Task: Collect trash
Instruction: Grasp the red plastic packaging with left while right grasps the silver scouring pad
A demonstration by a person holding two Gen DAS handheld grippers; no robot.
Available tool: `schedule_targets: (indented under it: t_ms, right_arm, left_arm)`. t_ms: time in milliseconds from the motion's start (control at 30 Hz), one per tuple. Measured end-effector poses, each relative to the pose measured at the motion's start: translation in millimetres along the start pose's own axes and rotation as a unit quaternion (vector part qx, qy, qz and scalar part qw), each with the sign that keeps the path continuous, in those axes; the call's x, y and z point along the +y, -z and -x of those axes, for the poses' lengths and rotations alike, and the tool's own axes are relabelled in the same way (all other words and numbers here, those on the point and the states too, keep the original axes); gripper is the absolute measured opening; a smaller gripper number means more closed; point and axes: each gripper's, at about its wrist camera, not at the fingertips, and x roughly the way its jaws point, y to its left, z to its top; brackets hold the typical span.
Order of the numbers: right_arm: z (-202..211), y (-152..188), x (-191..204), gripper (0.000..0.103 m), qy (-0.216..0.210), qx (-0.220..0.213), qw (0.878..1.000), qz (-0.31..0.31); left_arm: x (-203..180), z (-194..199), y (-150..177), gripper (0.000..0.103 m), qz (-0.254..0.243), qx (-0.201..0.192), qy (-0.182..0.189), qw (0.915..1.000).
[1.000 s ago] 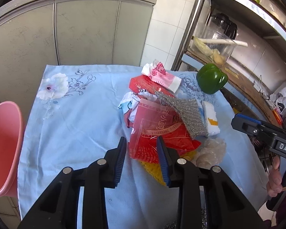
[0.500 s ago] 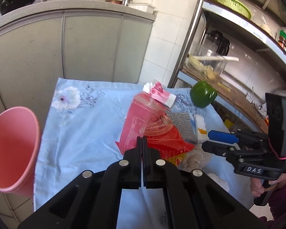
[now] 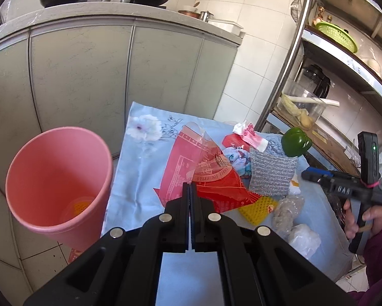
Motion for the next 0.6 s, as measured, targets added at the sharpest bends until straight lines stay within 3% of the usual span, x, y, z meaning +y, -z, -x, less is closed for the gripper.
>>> schedule_targets:
  t_ms: [167,400,533,567,600]
  right_arm:
    - [-6.8,-6.6,-34.2,0.046,-0.029,0.005,0.998,-0.052]
    - [-48.1,-11.9,-33.7,0.046,-0.063,0.033,0.996,-0.05]
    - [-52.9,-10.4,-23.9,0.046,-0.082,0.027,0.995,-0.04]
    - [-50.7,-9.4,-20.7,0.042,-0.088,0.022,0.995,-0.037]
    - [-47.7,-8.2,-17.3,0.028,-0.089,0.017,0.995,-0.032]
  left_arm:
    - [6.8,-3.0,3.1,0.0,0.008,0.007,-0.004,0.9999]
    - [5.0,-4.6,3.1,0.0,0.01,0.009,-0.011,0.9999]
    - [8.8,-1.5,2.8,0.0,0.017,0.007,-0.018,0.9997]
    - [9.3,-1.1,2.9,0.0,0.018,0.006,-0.018,0.9996]
    - [9.9,-0.3,3.3,0.0,0.019,0.006,-0.019,0.9996]
